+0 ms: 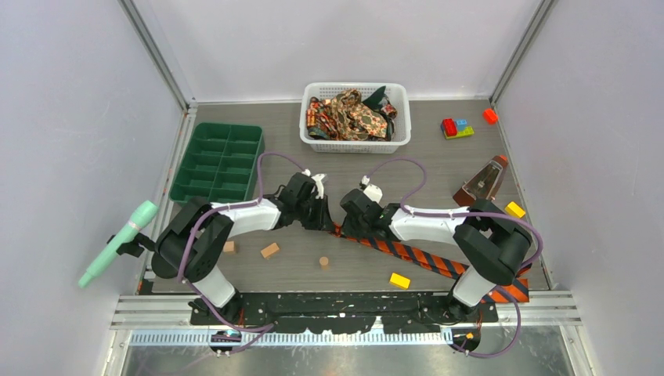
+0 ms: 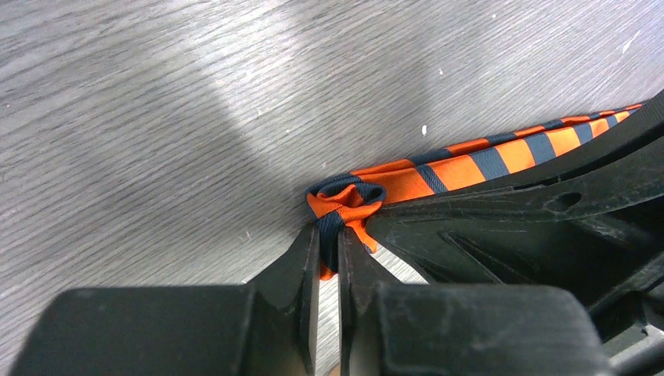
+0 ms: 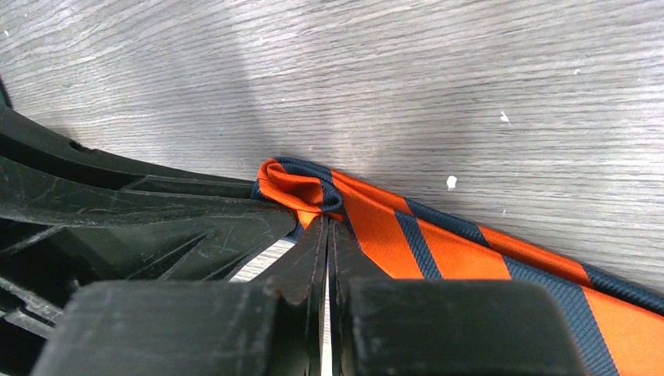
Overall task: Roll the ties
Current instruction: Roll the tie at the center of the board.
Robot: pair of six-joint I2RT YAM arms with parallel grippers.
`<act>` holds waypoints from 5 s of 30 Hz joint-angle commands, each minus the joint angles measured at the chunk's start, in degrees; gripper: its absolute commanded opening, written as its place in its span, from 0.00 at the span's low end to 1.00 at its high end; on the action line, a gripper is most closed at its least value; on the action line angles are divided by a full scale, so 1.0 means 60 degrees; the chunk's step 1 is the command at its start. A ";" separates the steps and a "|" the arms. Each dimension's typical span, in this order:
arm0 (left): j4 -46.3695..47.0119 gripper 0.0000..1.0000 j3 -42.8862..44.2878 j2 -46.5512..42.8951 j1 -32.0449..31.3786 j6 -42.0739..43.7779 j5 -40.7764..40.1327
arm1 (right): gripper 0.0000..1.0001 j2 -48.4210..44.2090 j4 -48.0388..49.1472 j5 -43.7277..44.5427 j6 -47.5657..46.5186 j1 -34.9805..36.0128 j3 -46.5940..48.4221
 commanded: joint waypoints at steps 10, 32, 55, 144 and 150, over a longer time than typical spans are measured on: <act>-0.1203 0.00 0.0576 -0.0562 -0.0039 0.0489 -0.0764 | 0.08 -0.1007 -0.0111 -0.0029 -0.0453 -0.0011 -0.0122; -0.5174 0.00 0.2988 -0.0107 -0.1472 0.2438 -0.7537 | 0.10 -0.2241 -0.1039 0.0853 -0.0378 -0.0011 -0.0496; -0.6287 0.00 0.4580 0.2873 -0.3275 0.3017 -1.2870 | 0.10 -0.5667 -0.2636 0.1457 0.0111 -0.0011 -0.1347; -0.6314 0.23 0.5682 0.3744 -0.3982 0.2403 -0.9584 | 0.23 -0.8628 -0.5203 0.2607 0.0323 0.0000 -0.0881; -0.6142 0.27 0.5597 0.3486 -0.3799 0.2407 -0.8665 | 0.23 -0.8591 -0.5206 0.2597 0.0321 -0.0011 -0.0893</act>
